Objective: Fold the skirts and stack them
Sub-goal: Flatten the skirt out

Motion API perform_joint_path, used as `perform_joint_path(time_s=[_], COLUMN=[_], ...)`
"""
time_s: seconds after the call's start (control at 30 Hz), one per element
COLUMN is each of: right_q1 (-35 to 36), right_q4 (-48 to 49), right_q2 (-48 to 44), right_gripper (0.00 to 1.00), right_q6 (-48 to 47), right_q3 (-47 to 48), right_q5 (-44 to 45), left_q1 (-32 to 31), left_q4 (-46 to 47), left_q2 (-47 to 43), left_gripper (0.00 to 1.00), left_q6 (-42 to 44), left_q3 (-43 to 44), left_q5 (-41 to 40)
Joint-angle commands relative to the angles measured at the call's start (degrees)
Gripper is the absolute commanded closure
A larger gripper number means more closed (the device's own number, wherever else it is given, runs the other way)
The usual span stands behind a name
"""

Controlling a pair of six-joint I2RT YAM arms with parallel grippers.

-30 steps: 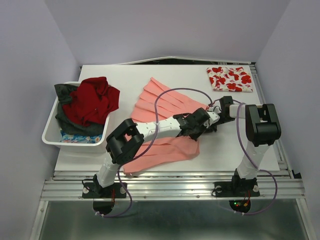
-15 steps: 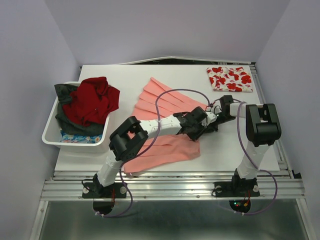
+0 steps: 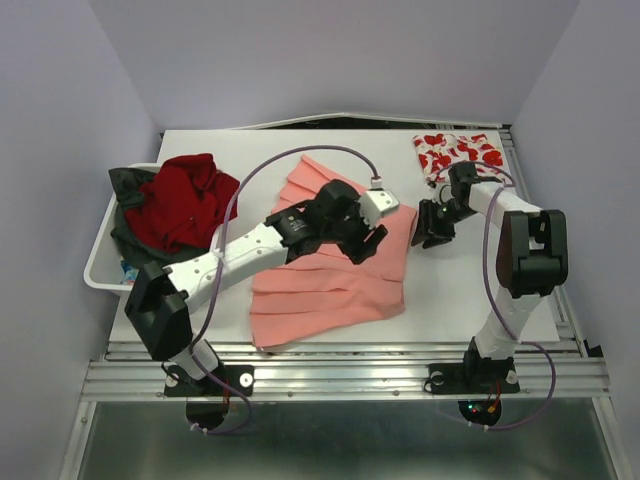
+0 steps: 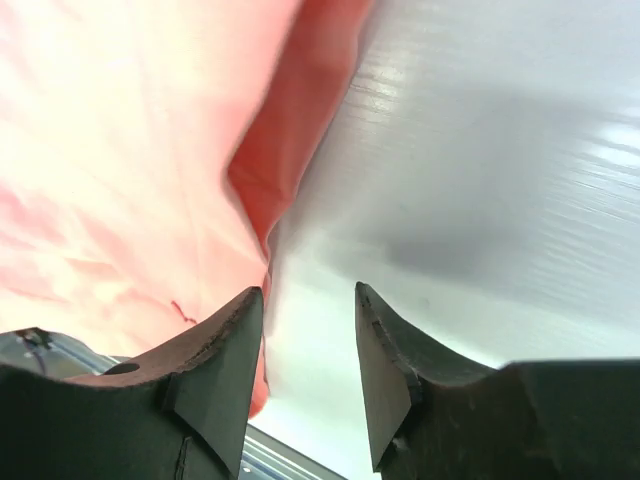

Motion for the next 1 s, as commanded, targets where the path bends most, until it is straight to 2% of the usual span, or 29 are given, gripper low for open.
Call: perform_joint_path(time_s=[0.0, 0.13, 0.3, 0.57, 0.73, 0.9, 0.97], right_q1=[-0.53, -0.53, 1.40, 2.63, 3.16, 4.21, 4.74], right_q4=[-4.99, -4.64, -3.32, -3.41, -5.77, -8.85, -10.08], right_q2=[-6.04, -5.18, 0.53, 17.05, 22.86, 22.61, 22.52], right_gripper=[0.52, 0.52, 0.58, 0.69, 0.72, 0.71, 0.64], right_q6=[-6.36, -5.22, -1.81, -2.06, -8.29, -13.13, -14.44], right_q3=[4.90, 9.11, 15.35, 27.74, 35.65, 44.18, 48.21], right_q5=[3.34, -0.52, -2.03, 3.24, 5.53, 7.11, 7.20], left_q1=[7.24, 9.89, 9.20, 0.94, -4.08, -4.87, -5.66], left_q4=[-4.59, -7.58, -8.64, -7.76, -9.16, -16.63, -19.87], left_q2=[-1.73, -2.52, -3.31, 0.99, 4.33, 7.58, 8.38], left_gripper=[0.34, 0.39, 0.44, 0.47, 0.49, 0.52, 0.52], left_q6=[7.33, 13.12, 21.75, 29.40, 30.81, 32.39, 32.48], left_q3=[-5.35, -9.65, -17.13, -25.31, -24.00, -16.18, -11.88], left_q5=[3.78, 6.68, 7.48, 2.30, 1.68, 8.61, 14.58])
